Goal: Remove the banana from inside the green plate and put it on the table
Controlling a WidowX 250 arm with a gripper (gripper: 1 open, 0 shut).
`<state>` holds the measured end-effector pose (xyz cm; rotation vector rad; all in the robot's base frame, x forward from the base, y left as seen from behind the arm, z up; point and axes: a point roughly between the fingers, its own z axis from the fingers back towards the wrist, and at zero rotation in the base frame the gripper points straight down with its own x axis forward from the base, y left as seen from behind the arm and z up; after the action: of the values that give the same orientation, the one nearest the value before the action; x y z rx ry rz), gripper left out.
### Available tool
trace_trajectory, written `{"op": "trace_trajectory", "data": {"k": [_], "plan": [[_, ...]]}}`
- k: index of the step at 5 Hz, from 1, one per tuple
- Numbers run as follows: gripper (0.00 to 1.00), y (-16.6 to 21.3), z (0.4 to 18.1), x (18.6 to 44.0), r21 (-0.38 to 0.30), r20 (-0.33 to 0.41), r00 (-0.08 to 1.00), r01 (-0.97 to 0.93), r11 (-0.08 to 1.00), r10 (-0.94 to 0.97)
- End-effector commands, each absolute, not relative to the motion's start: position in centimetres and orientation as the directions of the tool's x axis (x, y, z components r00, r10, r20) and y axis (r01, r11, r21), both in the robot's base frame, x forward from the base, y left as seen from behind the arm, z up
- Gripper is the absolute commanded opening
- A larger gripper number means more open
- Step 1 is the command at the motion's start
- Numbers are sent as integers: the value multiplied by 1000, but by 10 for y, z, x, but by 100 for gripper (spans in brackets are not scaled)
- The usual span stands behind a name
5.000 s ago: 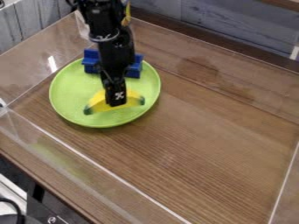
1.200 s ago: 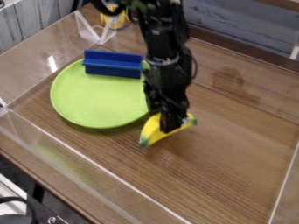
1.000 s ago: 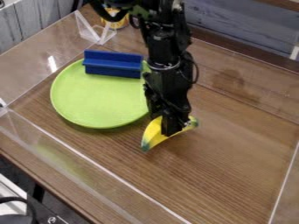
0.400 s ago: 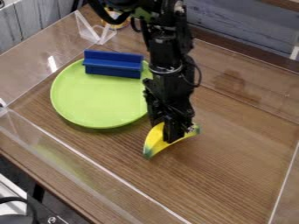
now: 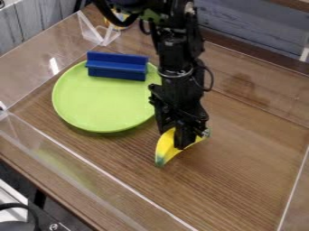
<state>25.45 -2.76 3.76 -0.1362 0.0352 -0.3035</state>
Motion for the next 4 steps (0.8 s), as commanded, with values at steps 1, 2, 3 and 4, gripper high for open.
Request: {"op": "trace_trajectory", "data": {"k": [1, 2, 3, 4], "plan": [[100, -18, 56, 265, -127, 43, 956, 293, 948, -290], [0, -6, 55, 266, -128, 40, 957, 291, 948, -289], [100, 0, 45, 263, -131, 36, 956, 295, 947, -293], [0, 5, 35, 259, -134, 32, 953, 303, 943, -302]]}}
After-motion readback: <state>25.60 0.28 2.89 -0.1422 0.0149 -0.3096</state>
